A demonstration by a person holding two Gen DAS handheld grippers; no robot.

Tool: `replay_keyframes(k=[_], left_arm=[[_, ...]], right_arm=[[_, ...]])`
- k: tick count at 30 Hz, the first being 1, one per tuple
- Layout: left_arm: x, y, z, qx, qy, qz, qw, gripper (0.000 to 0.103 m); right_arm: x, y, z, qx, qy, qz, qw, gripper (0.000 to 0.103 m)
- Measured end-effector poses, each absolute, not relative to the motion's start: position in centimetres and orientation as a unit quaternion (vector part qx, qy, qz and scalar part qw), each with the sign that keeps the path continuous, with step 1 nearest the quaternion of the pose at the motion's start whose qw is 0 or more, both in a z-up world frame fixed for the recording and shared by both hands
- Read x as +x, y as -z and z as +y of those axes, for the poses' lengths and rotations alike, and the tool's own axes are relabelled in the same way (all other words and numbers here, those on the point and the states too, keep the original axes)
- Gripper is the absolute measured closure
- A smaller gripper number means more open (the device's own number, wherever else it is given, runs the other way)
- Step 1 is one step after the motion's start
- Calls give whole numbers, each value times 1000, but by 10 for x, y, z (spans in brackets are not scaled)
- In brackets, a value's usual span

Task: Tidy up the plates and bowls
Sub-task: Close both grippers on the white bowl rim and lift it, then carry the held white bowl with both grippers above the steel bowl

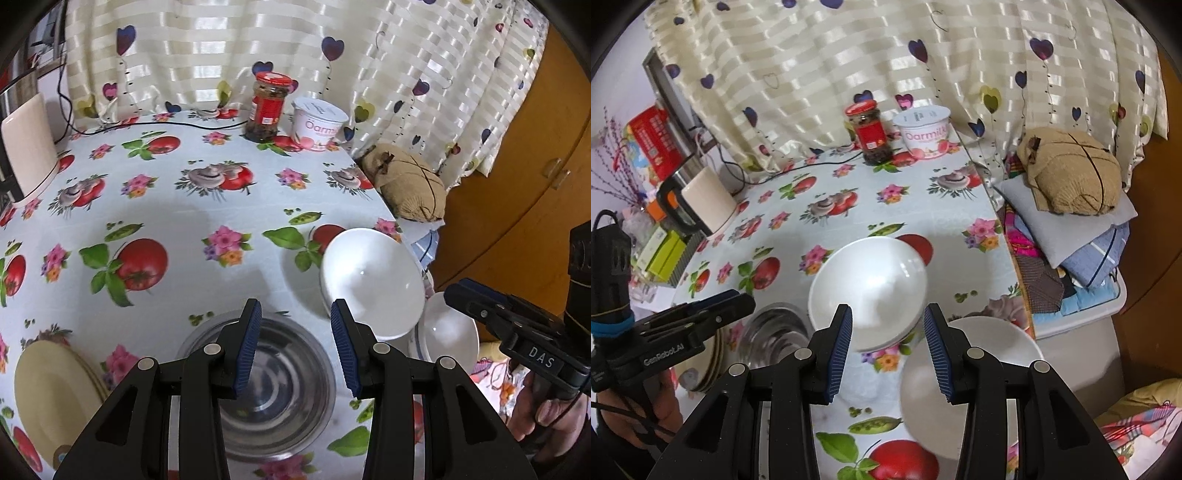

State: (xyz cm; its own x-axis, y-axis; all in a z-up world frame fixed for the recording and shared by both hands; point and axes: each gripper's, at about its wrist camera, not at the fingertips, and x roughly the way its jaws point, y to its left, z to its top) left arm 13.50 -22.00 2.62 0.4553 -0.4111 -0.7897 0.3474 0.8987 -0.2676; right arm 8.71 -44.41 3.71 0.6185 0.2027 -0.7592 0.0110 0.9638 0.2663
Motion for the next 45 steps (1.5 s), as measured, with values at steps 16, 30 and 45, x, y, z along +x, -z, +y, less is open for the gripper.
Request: replay_keyframes(k=[16,30,45], left_arm=[[155,-3,-249,-36,237,498,834,62],[157,10,-265,-19,248,515,820,81],[156,9,-268,-16,246,513,822,85]], right_arm=[[118,-10,-450,116,-46,462,878,72],[130,9,-450,116,-48,484,866,83],[131,11,-449,115,-49,487,864,87]])
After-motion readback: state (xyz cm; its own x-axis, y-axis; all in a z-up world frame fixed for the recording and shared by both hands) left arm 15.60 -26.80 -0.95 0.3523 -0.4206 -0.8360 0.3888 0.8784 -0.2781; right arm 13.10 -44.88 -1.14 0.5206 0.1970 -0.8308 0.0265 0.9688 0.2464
